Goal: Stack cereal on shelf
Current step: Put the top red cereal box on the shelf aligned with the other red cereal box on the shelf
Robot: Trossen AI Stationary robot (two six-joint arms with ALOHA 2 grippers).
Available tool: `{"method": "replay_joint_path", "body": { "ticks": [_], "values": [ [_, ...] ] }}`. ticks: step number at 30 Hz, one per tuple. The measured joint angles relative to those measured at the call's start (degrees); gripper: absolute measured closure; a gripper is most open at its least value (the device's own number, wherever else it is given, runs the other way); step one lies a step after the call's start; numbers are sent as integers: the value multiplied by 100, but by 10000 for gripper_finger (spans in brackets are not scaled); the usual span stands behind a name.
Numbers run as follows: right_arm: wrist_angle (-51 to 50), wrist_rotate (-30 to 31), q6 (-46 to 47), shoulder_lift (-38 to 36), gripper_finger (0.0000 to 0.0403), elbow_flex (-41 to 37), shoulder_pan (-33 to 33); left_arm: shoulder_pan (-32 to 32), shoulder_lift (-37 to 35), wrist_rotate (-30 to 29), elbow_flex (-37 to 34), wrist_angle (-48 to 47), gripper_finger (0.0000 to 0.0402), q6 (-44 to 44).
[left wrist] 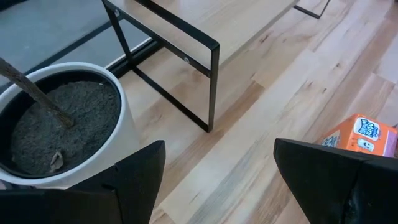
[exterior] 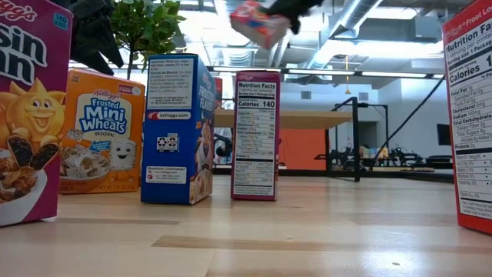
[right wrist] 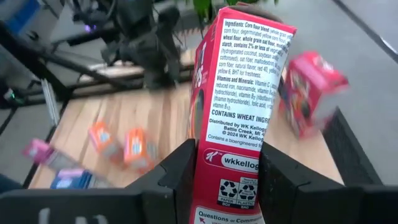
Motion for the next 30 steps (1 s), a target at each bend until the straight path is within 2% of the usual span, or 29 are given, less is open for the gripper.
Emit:
{"method": "replay_joint_path", "body": {
  "ticks": [3,5,7,8,11,13,15,19,24,30],
  "values": [
    [-114,30,-73,-575,243,-709,-89,0,0,-1,0,2,111,-5],
    [110,1,35,-1043,242,-1556,-161,0,2,-1,0,2,111,-24],
    [767,46,268,-1553,242,-2667,-223,0,0,-9,0,4,111,-26],
    [1466,96,466,-1805,243,-3292,-226,0,2,-54,0,4,111,-26],
    [4632,410,1378,-2428,246,-5073,-191,0,0,-288,0,10,111,-31],
    [6557,834,1737,-2518,246,-5964,-51,0,0,-436,0,14,111,-38],
    [7976,1341,1906,-2262,243,-6547,111,0,2,-547,0,29,111,-45],
    [9294,1515,2127,-1407,238,-6722,266,0,2,-688,0,112,111,-46],
    [10086,1277,2242,-280,238,-6204,401,0,0,-924,0,185,111,-44],
    [11252,962,2491,739,237,-5527,423,0,0,-1050,0,225,111,-22]
  ]
}}
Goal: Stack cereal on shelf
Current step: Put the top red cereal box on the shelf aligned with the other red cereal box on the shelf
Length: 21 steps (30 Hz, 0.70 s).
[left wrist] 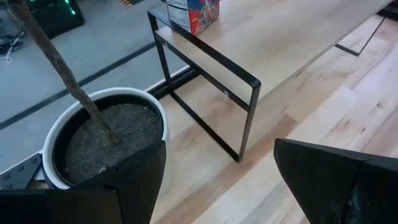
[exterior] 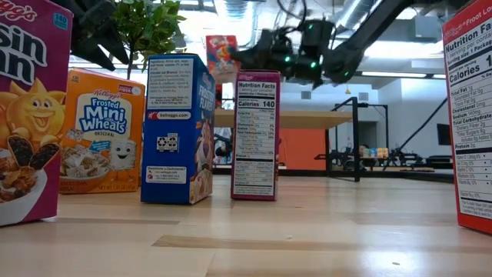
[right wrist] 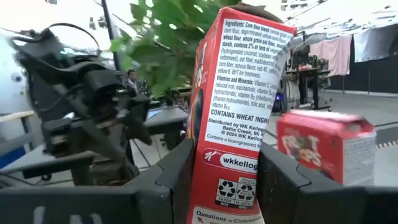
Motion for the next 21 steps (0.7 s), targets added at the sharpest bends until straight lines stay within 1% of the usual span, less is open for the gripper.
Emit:
{"method": "replay_joint_path", "body": {
  "ticks": [5,9,13,18,21],
  "values": [
    [444,-69,134,667,237,429,24,0,0,0,0,0,111,0],
    [397,-70,210,951,234,539,62,2,0,-2,0,-2,111,13],
    [119,-25,-239,886,235,544,61,0,0,0,0,-3,111,13],
    [-670,-3,-959,803,237,550,101,1,2,-2,0,-7,111,17],
    [-909,105,-997,794,228,550,132,1,0,-2,0,-9,111,17]
  ]
}}
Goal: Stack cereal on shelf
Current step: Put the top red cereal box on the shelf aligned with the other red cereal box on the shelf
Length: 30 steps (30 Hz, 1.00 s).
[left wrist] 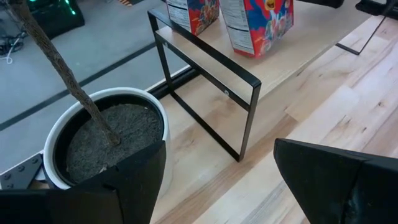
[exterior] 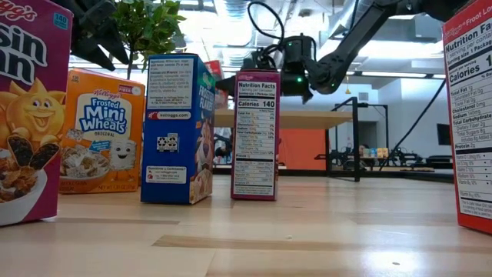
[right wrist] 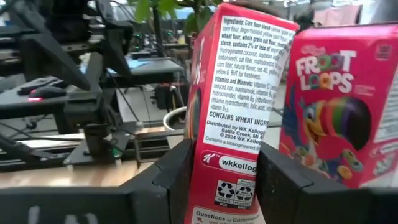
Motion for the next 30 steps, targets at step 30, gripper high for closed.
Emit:
{"method": "replay_joint_path", "body": {
  "ticks": [30],
  "values": [
    [-1905,412,-810,-283,167,467,-24,2,2,-4,0,0,111,-44]
  ]
}}
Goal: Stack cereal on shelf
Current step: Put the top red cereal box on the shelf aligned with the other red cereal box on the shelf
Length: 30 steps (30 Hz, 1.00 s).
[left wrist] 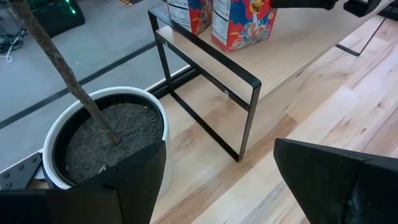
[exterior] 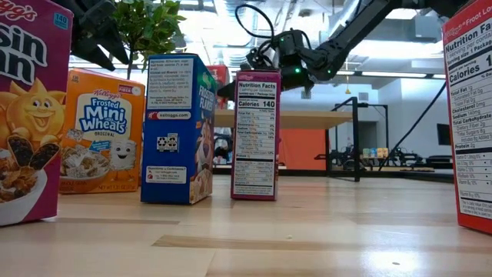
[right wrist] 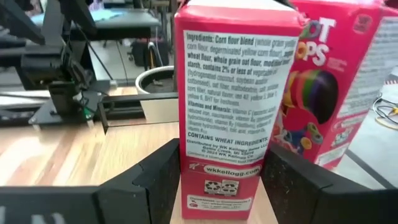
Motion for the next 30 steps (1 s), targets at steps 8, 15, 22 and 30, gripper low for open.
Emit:
{"method": "replay_joint_path", "body": {
  "ticks": [8,15,22,30],
  "values": [
    [-829,3,-272,0,167,434,-16,0,-2,-145,0,3,111,-131],
    [-975,-49,-289,0,167,553,-78,0,-1,-176,0,2,111,-149],
    [-1029,-157,-275,0,167,552,-101,0,-1,-256,0,2,111,-215],
    [-1138,-173,-272,0,135,554,-149,0,-2,-280,0,4,111,-370]
  ]
}}
